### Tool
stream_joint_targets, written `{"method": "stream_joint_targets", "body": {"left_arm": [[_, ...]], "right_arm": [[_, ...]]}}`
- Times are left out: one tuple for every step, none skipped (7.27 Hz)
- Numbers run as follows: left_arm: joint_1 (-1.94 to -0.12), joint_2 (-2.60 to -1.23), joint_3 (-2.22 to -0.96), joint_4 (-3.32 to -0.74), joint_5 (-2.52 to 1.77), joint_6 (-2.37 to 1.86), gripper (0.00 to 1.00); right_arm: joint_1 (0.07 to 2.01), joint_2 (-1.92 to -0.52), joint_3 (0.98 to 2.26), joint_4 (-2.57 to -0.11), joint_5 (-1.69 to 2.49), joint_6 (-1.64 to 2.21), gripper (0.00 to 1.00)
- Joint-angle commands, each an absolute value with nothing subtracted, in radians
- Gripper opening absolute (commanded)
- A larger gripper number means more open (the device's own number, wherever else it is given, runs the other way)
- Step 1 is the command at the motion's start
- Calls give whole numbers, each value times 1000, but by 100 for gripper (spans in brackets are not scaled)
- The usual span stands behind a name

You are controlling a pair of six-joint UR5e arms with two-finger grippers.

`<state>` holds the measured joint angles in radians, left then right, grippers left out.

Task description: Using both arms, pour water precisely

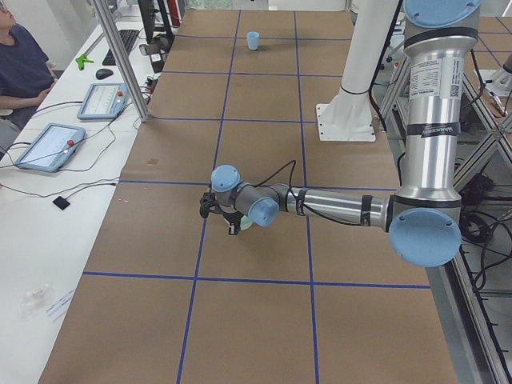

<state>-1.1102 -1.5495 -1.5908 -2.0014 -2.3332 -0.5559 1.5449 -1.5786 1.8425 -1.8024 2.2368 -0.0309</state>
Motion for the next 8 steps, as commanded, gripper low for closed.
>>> {"method": "stream_joint_targets", "body": {"left_arm": [[-1109,-1549,-1569,-2003,-2333,-554,2],[-1109,-1549,-1557,-2026,-2333,-557,2],[-1109,-1549,-1534,-2055,-2333,-557,2],[-1109,-1549,-1519,-2068,-2332,-557,2],[-1109,-1549,-1517,-2068,-2332,-557,2],[-1109,-1549,-1514,-2068,-2332,-557,2],[-1108,-1549,-1514,-2068,-2332,-557,12],[-1108,-1549,-1508,-2068,-2332,-557,30]], "right_arm": [[1546,-1577,1842,-1802,2237,-31,99],[1546,-1578,1842,-1802,2237,-31,99],[1545,-1580,1841,-1802,2237,-31,99],[1545,-1578,1841,-1802,2237,-31,99],[1545,-1578,1842,-1802,2237,-31,99],[1545,-1580,1841,-1802,2237,-31,99],[1545,-1580,1841,-1802,2237,-29,99],[1545,-1580,1841,-1802,2237,-29,99]]}}
